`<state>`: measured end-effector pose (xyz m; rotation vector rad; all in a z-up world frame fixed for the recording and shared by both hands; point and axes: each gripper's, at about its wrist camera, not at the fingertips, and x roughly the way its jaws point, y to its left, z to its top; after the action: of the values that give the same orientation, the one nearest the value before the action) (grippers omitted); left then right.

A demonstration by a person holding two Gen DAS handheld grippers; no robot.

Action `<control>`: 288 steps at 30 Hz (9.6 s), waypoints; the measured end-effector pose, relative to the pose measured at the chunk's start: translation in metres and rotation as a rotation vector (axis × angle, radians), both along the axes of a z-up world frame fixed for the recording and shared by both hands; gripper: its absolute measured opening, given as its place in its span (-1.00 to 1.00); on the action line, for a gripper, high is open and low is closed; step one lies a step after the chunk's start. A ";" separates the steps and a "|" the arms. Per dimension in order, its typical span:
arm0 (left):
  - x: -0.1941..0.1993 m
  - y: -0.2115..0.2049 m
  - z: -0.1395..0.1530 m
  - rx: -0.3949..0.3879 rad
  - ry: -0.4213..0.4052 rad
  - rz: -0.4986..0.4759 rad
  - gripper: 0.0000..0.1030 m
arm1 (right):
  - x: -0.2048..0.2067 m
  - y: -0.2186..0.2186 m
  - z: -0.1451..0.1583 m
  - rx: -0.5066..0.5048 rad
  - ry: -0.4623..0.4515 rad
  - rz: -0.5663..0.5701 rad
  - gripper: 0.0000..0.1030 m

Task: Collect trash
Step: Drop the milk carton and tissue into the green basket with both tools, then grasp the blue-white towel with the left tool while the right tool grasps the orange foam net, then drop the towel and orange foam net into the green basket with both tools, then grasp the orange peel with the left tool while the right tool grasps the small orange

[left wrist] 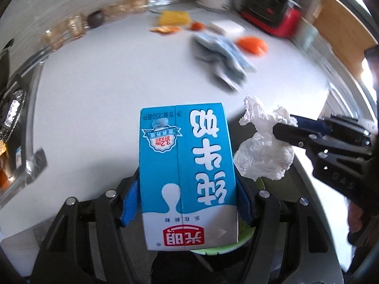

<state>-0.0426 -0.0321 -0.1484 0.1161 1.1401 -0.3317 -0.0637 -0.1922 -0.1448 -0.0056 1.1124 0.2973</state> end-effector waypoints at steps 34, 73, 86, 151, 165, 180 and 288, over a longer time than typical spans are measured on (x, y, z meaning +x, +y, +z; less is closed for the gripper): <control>-0.026 -0.012 -0.019 0.047 0.024 0.016 0.77 | -0.059 -0.029 -0.008 0.055 0.003 0.004 -0.48; 0.113 -0.078 0.030 -0.054 -0.078 -0.041 0.85 | 0.052 -0.096 0.034 -0.028 -0.115 -0.343 0.57; 0.216 -0.128 -0.018 -0.042 -0.018 -0.035 0.85 | 0.153 -0.133 0.022 -0.054 -0.106 -0.468 0.57; 0.012 -0.044 0.056 -0.077 -0.106 0.062 -0.75 | 0.023 -0.067 0.035 0.041 -0.156 -0.154 -0.40; -0.090 0.014 -0.006 -0.051 0.000 -0.037 -0.75 | -0.107 0.023 0.002 0.015 -0.025 -0.184 -0.40; -0.082 -0.008 -0.036 -0.042 0.079 -0.086 -0.46 | -0.114 0.004 0.004 -0.016 -0.022 -0.229 -0.40; 0.344 -0.068 -0.055 0.005 -0.145 0.266 0.06 | 0.293 -0.123 -0.023 0.024 -0.173 -0.048 0.95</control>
<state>0.3012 -0.1006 -0.2032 -0.0083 0.9986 -0.0822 0.2289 -0.3151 -0.1674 0.0161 0.9364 0.2622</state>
